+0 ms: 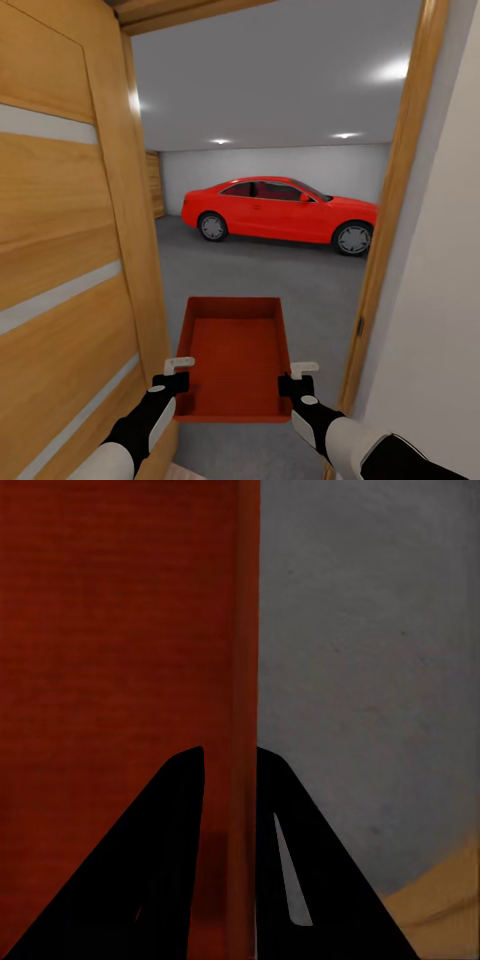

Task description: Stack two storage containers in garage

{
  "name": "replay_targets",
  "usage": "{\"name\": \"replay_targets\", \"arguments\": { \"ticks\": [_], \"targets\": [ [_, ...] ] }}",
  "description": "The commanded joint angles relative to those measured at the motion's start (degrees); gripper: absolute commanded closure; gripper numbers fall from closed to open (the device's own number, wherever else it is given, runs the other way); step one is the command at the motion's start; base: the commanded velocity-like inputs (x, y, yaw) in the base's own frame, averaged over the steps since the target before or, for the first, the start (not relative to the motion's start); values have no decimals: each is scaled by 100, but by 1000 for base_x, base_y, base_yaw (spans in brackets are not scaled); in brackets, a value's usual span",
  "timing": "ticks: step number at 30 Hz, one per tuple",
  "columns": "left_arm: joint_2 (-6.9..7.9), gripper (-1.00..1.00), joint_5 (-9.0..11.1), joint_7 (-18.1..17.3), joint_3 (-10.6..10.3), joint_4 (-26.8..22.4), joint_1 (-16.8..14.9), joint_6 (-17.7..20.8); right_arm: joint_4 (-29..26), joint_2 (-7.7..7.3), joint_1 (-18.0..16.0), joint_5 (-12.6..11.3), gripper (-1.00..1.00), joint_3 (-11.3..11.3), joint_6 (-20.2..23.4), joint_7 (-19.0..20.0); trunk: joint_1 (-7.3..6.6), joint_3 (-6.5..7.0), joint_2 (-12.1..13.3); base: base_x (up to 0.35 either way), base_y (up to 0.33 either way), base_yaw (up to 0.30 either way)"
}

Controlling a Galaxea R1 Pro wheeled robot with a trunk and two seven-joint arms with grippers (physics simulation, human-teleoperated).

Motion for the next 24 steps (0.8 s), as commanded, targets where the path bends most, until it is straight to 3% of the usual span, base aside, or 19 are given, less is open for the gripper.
{"name": "replay_targets", "arguments": {
  "ticks": [1, 6, 24],
  "targets": [
    [13, 100, -43, 249, -2, -14, -7, 46, 13, -11, -5, -131, 100, 9, -46, -27, 4, -10, -9, 244, 220, -9],
    [13, 100, -43, 249, -2, -16, -7, 44, 13, -12, -5, -131, 100, 9, -46, -32, 4, -10, -9, 244, 220, -69],
    [13, 100, -43, 249, -1, 0, -7, 39, 13, -12, -5, -131, 100, 9, -46, -26, 4, -10, -9, 244, 220, -240]
  ]
}}
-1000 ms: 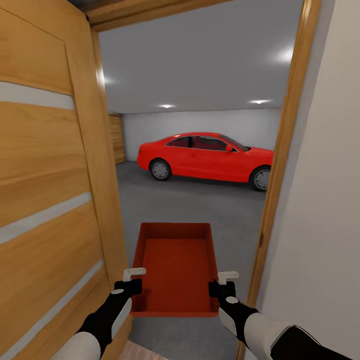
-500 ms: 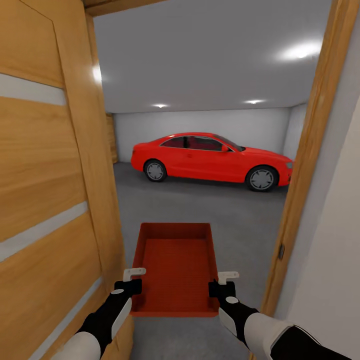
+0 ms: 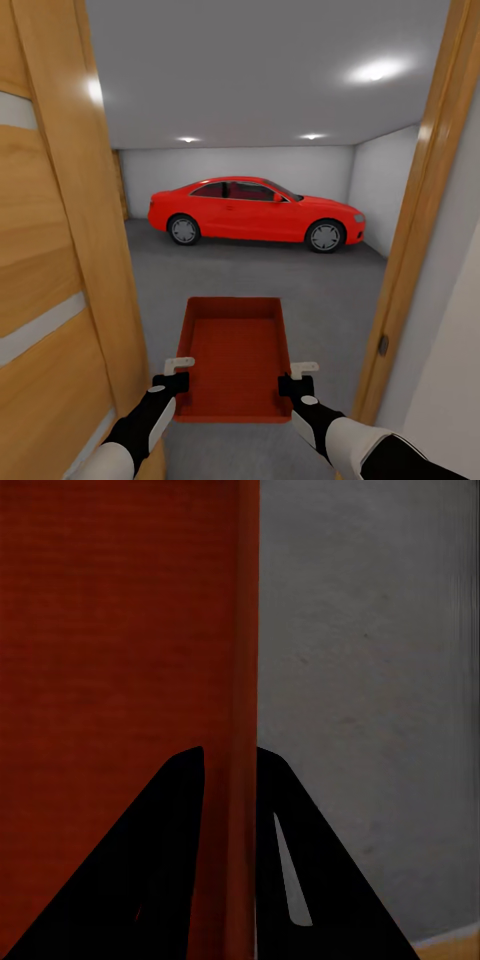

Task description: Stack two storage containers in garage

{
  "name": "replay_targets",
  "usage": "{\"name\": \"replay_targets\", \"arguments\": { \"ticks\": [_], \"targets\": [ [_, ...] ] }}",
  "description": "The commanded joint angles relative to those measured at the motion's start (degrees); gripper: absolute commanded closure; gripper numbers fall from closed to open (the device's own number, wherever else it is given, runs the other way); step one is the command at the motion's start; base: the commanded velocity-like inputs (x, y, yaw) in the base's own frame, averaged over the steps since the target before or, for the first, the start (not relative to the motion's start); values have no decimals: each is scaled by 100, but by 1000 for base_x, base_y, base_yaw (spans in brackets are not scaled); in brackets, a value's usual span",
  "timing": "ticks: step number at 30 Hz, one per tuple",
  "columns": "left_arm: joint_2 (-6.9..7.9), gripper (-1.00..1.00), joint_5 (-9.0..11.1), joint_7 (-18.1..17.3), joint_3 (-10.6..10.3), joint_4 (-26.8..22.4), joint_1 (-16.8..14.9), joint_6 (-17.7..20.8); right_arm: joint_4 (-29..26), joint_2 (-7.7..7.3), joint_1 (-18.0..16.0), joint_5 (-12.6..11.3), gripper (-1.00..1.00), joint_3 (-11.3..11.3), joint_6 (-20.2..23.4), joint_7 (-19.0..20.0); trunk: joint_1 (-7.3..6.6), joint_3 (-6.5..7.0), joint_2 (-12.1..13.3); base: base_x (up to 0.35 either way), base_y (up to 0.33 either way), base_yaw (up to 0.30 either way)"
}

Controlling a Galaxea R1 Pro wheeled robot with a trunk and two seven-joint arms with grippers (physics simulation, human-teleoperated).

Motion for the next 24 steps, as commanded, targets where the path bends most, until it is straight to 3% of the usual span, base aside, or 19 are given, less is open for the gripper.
{"name": "replay_targets", "arguments": {
  "ticks": [1, 11, 24],
  "targets": [
    [14, 100, -27, 263, -10, -15, -4, 49, 8, -14, -6, -106, 100, -11, -42, -26, 4, -10, -9, 244, 220, -244],
    [14, 100, -27, 263, -3, -24, -4, 45, 8, -16, -6, -106, 100, -11, -37, -26, 4, -10, -9, 238, 211, -74],
    [9, 100, -26, 268, -12, -41, -4, 45, 8, -15, -6, -107, 100, -15, -42, -33, 4, -10, -9, 9, 8, -24]
  ]
}}
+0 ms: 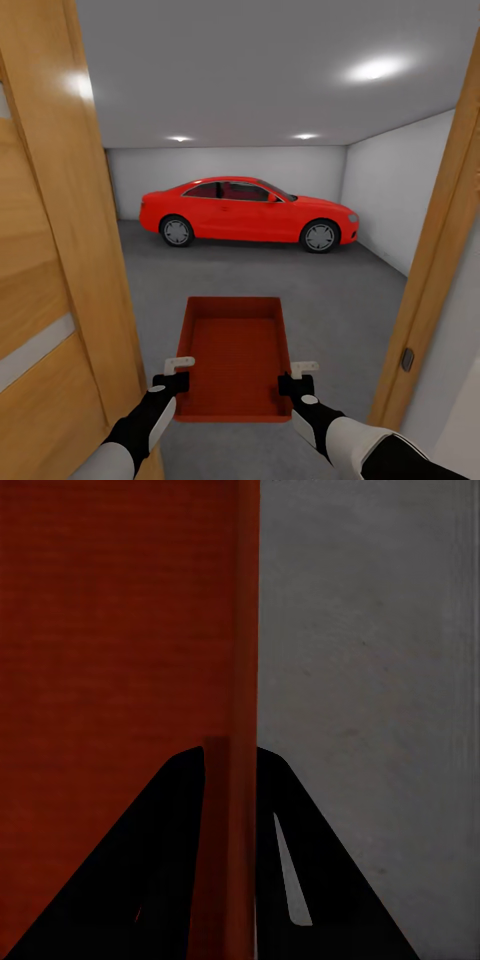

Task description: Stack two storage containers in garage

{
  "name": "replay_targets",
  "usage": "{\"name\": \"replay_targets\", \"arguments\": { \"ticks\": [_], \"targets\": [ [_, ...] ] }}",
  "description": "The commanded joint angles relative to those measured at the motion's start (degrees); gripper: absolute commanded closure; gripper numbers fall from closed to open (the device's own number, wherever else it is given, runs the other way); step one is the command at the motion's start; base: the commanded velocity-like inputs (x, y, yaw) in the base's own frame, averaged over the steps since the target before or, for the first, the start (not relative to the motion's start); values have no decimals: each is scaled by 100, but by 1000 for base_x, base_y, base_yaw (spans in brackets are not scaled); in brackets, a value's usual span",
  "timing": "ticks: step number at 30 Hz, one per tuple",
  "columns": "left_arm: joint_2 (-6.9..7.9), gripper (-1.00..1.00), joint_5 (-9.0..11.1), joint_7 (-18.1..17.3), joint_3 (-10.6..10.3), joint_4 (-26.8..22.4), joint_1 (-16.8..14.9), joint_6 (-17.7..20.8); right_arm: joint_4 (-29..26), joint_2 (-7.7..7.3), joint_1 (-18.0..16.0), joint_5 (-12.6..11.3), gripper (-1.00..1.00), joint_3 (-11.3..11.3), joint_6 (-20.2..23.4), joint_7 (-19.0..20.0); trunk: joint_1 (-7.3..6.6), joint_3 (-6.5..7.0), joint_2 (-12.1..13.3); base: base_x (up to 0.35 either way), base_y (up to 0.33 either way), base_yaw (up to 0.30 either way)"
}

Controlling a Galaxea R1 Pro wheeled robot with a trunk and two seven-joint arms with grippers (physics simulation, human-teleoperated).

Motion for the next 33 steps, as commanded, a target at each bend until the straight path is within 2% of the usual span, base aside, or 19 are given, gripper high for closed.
{"name": "replay_targets", "arguments": {
  "ticks": [1, 12, 22, 33],
  "targets": [
    [12, 100, -56, 239, 8, -23, -6, 47, 33, -7, -5, -156, 100, 16, -54, -33, 2, -10, -9, 0, 0, -190],
    [10, 100, -56, 242, 7, -24, -6, 47, 33, -5, -5, -155, 100, 20, -54, -33, 2, -10, -9, 0, 0, -206],
    [17, 100, -52, 243, 33, -9, -6, 52, 33, -4, -5, -155, 100, 20, -54, -33, 2, -10, -9, 16, 0, -22],
    [15, 100, -57, 243, 41, -15, -6, 47, 33, -6, -5, -155, 100, 20, -45, -31, 2, -10, -9, 258, 0, 0]
  ]
}}
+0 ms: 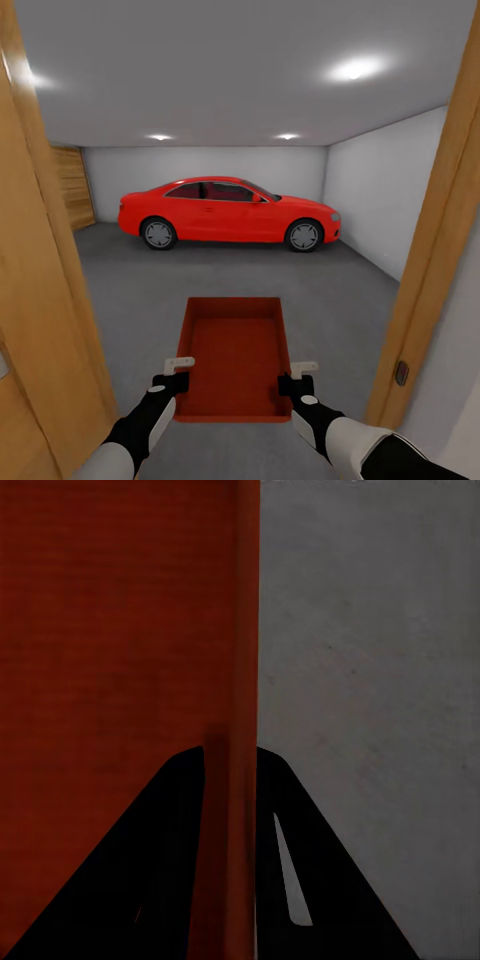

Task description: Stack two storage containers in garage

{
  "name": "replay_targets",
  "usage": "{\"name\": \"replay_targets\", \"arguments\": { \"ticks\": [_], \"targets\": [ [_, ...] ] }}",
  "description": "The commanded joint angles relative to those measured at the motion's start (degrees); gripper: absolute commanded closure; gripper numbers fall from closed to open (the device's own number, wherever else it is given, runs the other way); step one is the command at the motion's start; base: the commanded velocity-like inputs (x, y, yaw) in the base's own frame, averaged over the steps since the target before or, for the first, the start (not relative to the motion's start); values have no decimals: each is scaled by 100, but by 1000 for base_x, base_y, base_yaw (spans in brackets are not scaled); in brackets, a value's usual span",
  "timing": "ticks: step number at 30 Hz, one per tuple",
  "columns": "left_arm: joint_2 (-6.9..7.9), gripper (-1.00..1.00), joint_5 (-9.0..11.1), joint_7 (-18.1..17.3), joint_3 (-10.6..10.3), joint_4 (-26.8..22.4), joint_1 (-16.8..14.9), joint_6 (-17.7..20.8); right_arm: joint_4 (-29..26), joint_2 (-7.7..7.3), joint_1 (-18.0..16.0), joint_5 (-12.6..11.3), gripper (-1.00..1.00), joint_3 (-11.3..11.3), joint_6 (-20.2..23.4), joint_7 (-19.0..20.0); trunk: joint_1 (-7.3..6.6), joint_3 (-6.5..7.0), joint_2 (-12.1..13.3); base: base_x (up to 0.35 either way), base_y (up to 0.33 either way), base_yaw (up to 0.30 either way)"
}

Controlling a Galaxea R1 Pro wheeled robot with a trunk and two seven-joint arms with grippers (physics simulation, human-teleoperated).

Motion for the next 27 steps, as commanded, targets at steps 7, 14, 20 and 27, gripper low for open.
{"name": "replay_targets", "arguments": {
  "ticks": [7, 14, 20, 27],
  "targets": [
    [12, 100, -57, 246, 45, -21, -8, 44, 19, -15, -4, -140, 100, 9, -52, -28, 5, -10, -8, 321, 0, 0],
    [12, 100, -57, 246, 45, -21, -8, 44, 19, -15, -4, -140, 100, 9, -52, -27, 5, -10, -8, 321, 0, 0],
    [10, 100, -57, 246, 45, -21, -8, 44, 19, -18, -4, -140, 100, 9, -52, -28, 5, -10, -8, 321, 0, 0],
    [12, 100, -57, 246, 45, -21, -8, 45, 19, -17, -4, -140, 100, 9, -48, -25, 5, -10, -8, 321, 0, 0]
  ]
}}
